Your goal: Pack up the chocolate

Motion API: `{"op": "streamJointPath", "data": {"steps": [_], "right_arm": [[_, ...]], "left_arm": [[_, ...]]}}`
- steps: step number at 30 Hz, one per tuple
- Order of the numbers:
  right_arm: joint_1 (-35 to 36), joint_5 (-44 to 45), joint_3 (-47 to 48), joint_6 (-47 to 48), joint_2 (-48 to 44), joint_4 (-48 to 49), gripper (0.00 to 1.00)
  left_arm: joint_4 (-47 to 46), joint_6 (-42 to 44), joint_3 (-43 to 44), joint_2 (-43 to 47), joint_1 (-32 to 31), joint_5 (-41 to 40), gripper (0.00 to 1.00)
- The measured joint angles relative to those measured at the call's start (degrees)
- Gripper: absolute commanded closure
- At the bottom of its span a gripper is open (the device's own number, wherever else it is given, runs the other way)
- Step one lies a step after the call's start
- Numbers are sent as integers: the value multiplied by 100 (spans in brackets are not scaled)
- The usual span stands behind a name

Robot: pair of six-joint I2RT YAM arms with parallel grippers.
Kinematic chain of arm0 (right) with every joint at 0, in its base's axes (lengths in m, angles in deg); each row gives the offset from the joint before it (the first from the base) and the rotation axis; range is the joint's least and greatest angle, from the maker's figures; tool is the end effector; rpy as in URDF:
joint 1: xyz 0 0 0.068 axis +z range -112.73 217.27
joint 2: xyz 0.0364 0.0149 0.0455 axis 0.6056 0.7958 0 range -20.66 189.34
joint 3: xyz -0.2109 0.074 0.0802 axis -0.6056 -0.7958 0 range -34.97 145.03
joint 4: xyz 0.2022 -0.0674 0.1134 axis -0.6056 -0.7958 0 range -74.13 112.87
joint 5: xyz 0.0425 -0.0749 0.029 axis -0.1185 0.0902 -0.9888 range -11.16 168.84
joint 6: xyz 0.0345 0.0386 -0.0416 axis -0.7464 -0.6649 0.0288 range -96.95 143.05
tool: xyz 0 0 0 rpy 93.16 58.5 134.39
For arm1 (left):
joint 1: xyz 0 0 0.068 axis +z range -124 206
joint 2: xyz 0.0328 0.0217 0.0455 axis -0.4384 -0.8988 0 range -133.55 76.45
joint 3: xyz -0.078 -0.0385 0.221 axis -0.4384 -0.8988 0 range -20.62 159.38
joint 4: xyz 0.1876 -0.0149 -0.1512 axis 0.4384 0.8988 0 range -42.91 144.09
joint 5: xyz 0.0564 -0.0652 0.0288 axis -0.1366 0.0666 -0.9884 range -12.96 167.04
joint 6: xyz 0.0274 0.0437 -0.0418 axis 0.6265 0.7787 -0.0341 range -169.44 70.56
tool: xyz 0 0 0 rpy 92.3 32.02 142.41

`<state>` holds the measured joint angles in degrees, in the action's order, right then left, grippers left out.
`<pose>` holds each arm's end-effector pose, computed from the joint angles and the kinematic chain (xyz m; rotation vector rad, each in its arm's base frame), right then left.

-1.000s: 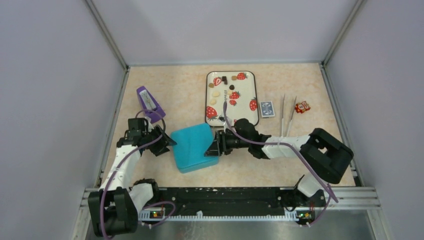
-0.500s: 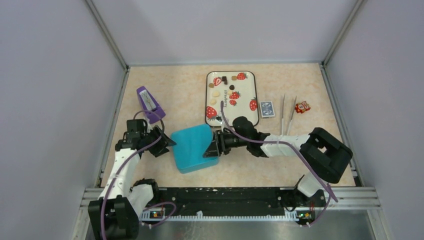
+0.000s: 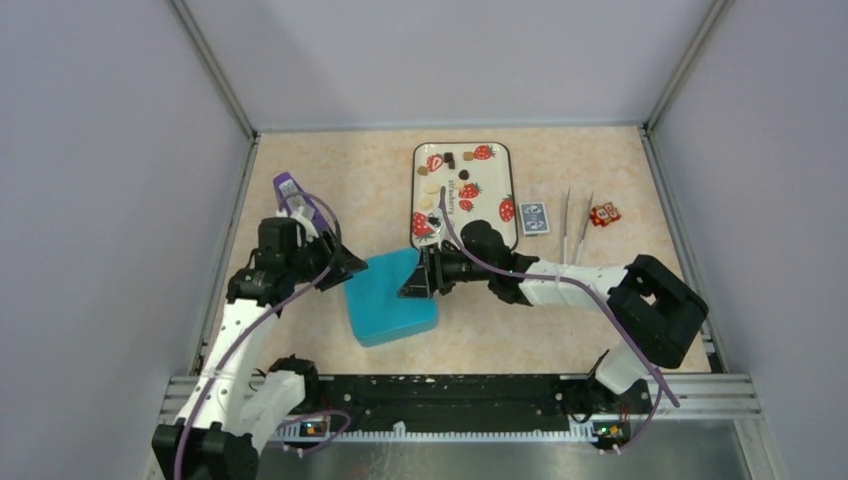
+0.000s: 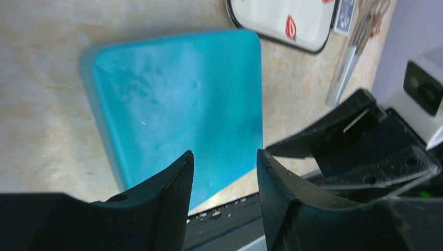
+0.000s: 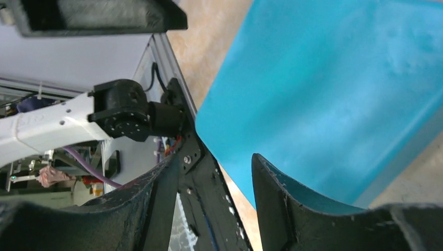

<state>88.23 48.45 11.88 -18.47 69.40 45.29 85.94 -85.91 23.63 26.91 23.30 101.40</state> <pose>0.1908 0.2775 0.1891 -0.5900 2.1520 1.5049 0.1868 -0.0304 0.2407 -0.4869 2.3576 -0.8274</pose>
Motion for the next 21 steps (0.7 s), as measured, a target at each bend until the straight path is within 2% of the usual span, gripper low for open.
{"op": "streamJointPath", "data": {"steps": [4,8,14,21], "right_arm": [[0,170,-225,-31,0,-37,48],[-2,306,-348,-61,11,-238,48],[-63,476,-339,0,11,-448,48],[-125,785,177,389,-90,-1141,48]], "left_arm": [[-286,-391,-492,66,-721,-105,50],[-234,-890,-1373,-76,-962,-133,48],[184,-881,-905,-127,-1038,-763,47],[551,-608,511,-295,-1051,-1128,48]]}}
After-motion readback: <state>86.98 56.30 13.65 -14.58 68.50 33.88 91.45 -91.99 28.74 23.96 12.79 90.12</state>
